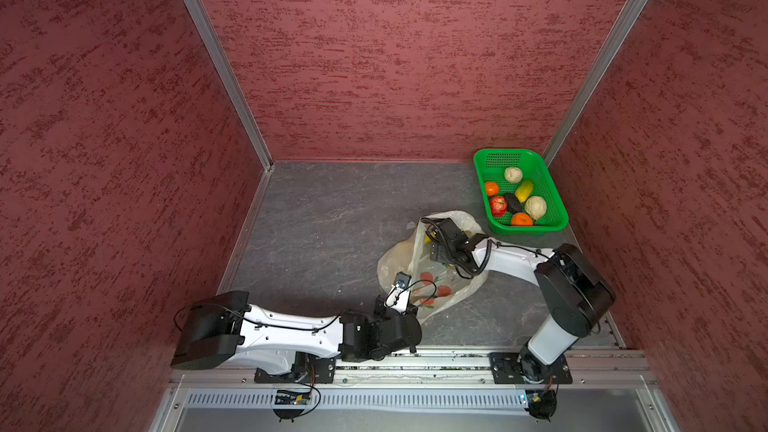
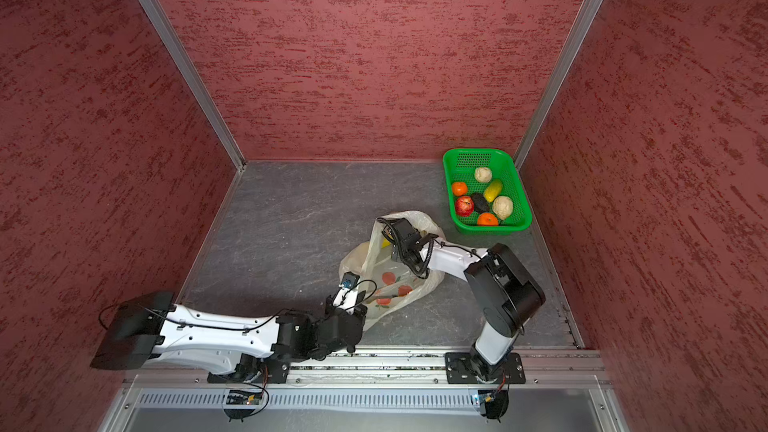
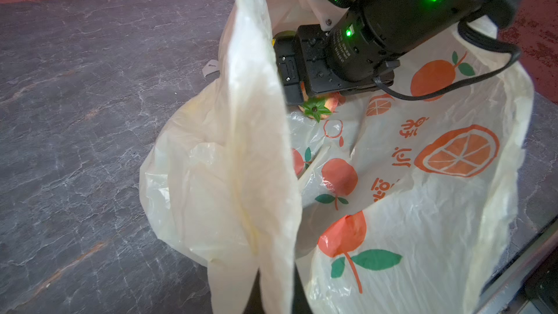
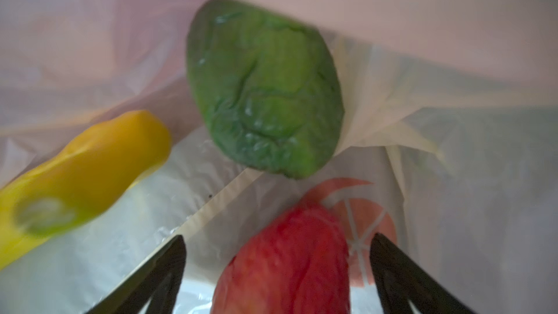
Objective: Untie the knot of the plastic bag and take out the fruit
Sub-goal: 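Lower the right gripper onto the red apple in the bag and close it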
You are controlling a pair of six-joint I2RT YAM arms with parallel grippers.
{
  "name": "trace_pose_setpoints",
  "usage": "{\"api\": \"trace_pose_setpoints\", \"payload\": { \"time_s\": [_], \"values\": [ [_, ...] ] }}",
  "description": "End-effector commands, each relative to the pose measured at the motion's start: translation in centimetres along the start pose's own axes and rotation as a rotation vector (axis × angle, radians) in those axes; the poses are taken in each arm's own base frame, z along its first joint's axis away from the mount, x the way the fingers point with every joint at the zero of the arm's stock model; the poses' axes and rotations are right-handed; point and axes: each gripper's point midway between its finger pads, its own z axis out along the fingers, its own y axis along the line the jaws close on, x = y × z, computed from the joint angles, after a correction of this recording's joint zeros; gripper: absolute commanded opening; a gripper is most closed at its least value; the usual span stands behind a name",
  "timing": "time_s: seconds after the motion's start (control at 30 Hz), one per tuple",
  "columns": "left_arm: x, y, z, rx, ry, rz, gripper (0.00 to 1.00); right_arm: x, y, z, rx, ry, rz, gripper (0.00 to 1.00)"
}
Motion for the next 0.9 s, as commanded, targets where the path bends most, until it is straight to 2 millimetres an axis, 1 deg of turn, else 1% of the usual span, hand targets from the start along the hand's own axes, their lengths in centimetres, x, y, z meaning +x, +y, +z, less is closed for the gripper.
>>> {"api": "trace_pose_setpoints", "payload": {
  "time_s": [0.0,0.1,0.23,0.43,0.53,0.67,0.87],
  "values": [
    [-0.6,-0.1,-0.3,-0.003,-0.011,-0.008,0.00,-0.6,-0.1,-0.2,0.014,-0.005,0.049,0.89],
    [-0.6,0.0,-0.4,-0.006,-0.012,-0.012,0.00,-0.1,-0.2,-0.3,0.005,0.008,0.059,0.83],
    [-0.6,0.0,-0.3,-0.009,-0.015,-0.011,0.00,0.3,-0.3,-0.4,-0.003,0.020,0.061,0.69],
    [-0.7,0.0,-0.2,-0.013,-0.020,-0.010,0.00,-0.2,0.3,-1.7,-0.051,0.004,0.056,0.55],
    [-0.7,0.2,-0.2,-0.021,-0.025,-0.009,0.00,-0.5,0.8,-2.4,-0.080,-0.002,0.041,0.50],
    [-1.0,0.4,-0.3,-0.027,-0.031,-0.010,0.00,-0.3,2.2,-3.7,-0.149,0.003,0.010,0.48],
    [-1.2,0.8,-0.4,-0.039,-0.041,-0.016,0.00,1.7,4.6,-6.0,-0.249,0.026,-0.050,0.47]
  ]
}}
